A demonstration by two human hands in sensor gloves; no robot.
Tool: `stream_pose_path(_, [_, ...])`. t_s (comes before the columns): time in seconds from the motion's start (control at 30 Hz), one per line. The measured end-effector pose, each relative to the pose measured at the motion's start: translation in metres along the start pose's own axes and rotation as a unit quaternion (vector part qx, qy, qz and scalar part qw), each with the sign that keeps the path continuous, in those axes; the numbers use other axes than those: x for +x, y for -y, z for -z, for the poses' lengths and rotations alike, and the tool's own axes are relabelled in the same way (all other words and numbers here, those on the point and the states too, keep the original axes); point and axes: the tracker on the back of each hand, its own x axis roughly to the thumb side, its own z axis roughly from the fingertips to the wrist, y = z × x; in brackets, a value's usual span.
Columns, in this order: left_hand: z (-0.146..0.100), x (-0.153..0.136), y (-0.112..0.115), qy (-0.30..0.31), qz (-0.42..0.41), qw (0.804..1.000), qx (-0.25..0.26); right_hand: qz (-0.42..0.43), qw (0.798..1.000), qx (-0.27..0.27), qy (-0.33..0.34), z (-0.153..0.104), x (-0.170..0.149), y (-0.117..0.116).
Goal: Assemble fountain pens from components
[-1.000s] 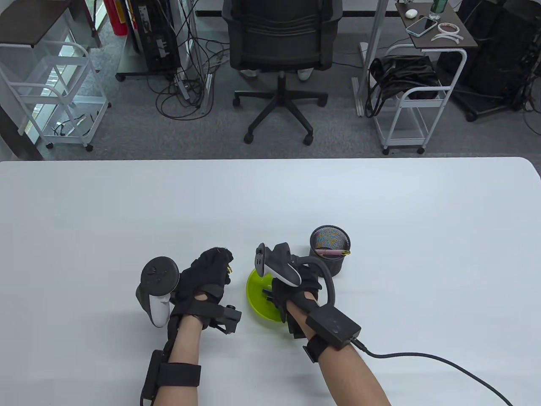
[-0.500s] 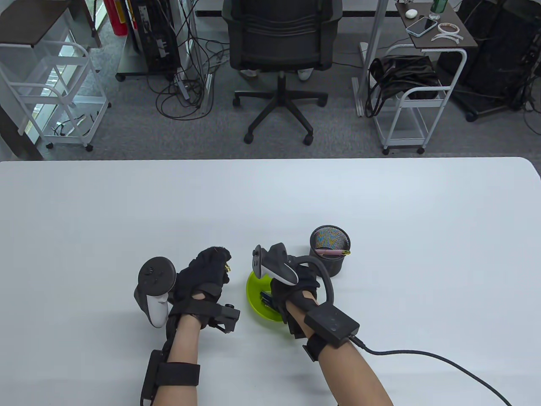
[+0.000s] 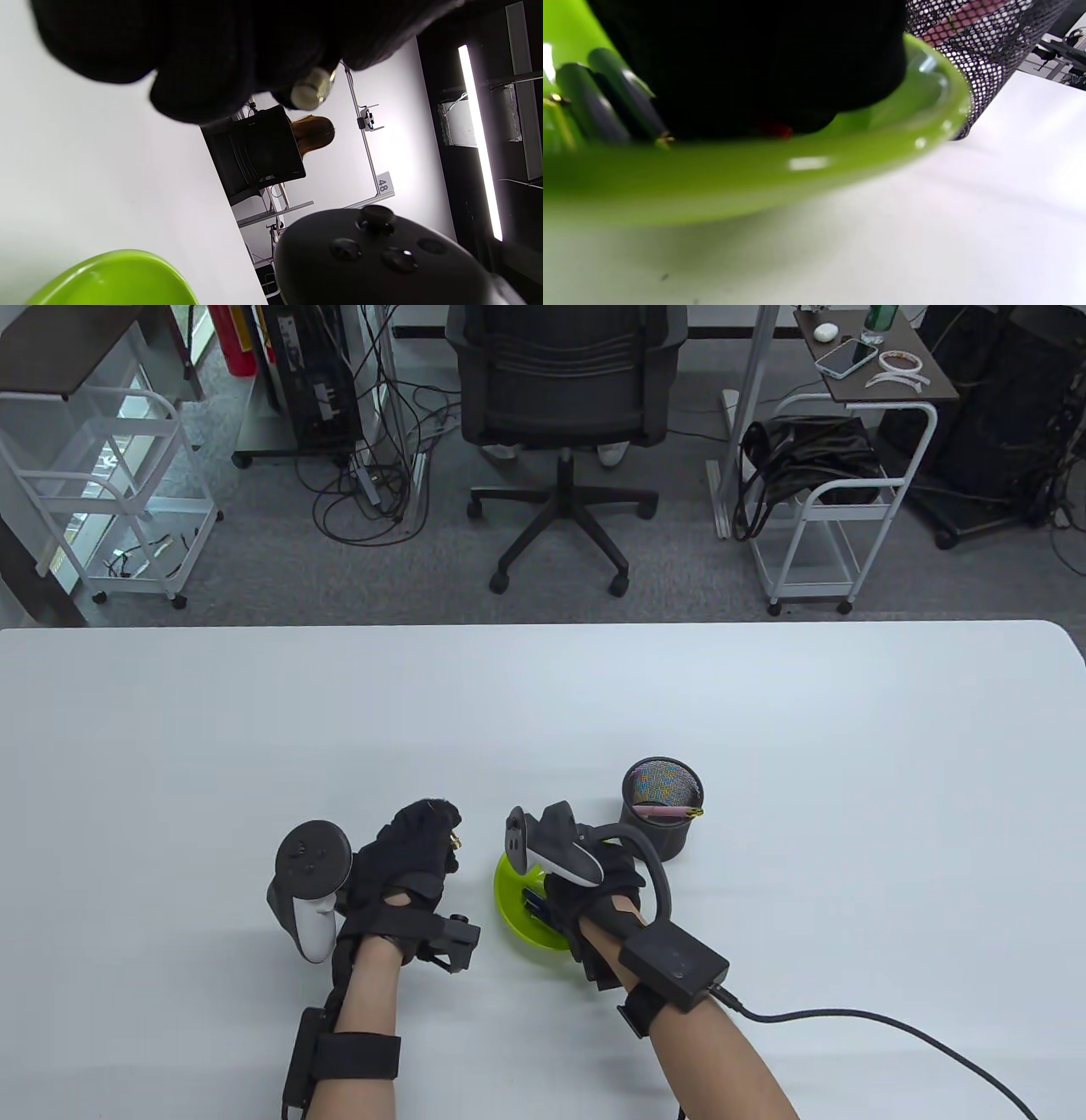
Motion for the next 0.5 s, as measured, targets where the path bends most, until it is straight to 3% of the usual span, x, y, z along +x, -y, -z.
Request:
stream_pose_path(0.23, [-0.001, 0.002, -0.002, 0.005, 0.003, 1.0, 0.006, -0.018, 1.0, 0.004, -0.002, -0.001, 0.003, -0.009])
stream_pose_path(0.5, [-0.001, 0.002, -0.001, 0.004, 0.003, 1.0, 0.002, 0.029, 1.0, 0.008, -0.007, -0.002, -0.009, -0.002])
